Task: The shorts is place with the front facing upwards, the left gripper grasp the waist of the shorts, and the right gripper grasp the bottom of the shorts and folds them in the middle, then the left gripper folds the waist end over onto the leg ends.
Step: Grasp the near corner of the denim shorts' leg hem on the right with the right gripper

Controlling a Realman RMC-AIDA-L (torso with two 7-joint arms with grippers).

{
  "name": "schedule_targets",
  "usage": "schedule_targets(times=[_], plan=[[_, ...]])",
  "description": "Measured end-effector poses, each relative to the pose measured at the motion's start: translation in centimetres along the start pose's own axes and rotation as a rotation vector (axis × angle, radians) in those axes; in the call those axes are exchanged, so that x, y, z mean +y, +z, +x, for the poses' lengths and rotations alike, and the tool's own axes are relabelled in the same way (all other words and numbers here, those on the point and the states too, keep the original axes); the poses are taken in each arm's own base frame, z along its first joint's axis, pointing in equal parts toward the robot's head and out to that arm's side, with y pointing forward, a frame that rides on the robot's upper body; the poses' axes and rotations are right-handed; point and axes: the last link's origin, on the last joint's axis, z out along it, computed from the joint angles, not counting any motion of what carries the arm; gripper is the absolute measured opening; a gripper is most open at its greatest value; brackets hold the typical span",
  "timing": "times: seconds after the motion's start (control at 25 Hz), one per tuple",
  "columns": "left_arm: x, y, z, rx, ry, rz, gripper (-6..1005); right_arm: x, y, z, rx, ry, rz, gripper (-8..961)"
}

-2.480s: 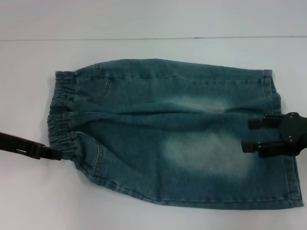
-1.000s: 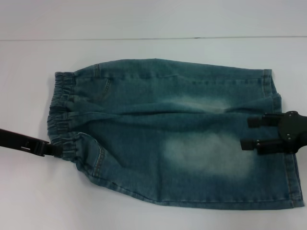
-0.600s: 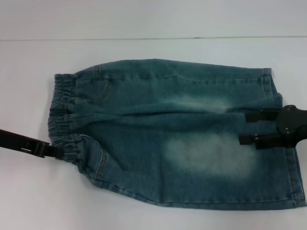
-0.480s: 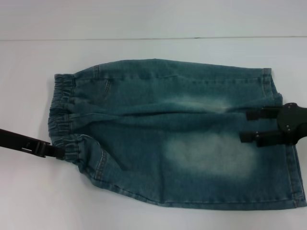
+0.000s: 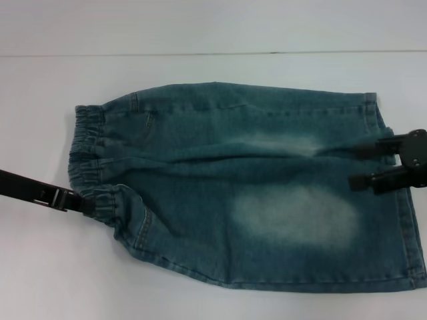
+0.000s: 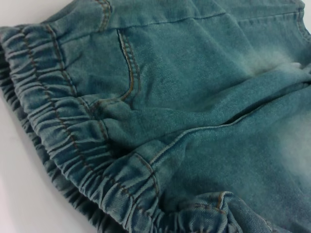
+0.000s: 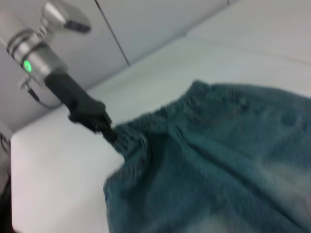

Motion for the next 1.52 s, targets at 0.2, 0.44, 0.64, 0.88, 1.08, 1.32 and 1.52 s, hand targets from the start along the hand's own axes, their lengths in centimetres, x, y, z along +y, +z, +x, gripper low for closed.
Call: schedule_targets(times=[0.2, 0.44, 0.64, 0.88, 1.08, 1.32, 1.52], plan=[[0.0, -0.1, 0.1, -0.006, -0.008, -0.01, 48, 0.0, -0.3, -0.6, 0.126, 0.024, 0.011, 914], [0.2, 0.1, 0.3, -0.013, -0.006, -0.02, 48, 0.4, -1.1, -1.3, 0.186, 0.028, 0.02, 914], [0.3, 0.3, 0.7, -0.01, -0.001, -0.026, 48, 0.6, -1.7, -1.4, 0.306, 0.029, 0.041, 914], [0.3, 0.1, 1.1, 0.014, 0.002, -0.031, 48, 0.6, -1.8, -0.4, 0.453, 0.049, 0.046, 914], [0.4, 0.1, 1.2, 0.014, 0.002, -0.033, 48, 0.6, -2.0, 0.1, 0.559, 0.061, 0.059, 914], [0.3, 0.3, 1.3, 0.012, 0.0, -0.034, 48, 0.6, -2.0, 0.7, 0.672, 0.087, 0.071, 915], [0.3, 0.5, 1.2, 0.01, -0.004, -0.038, 48, 0.8, -1.5, 1.3, 0.78, 0.107, 0.084, 915]])
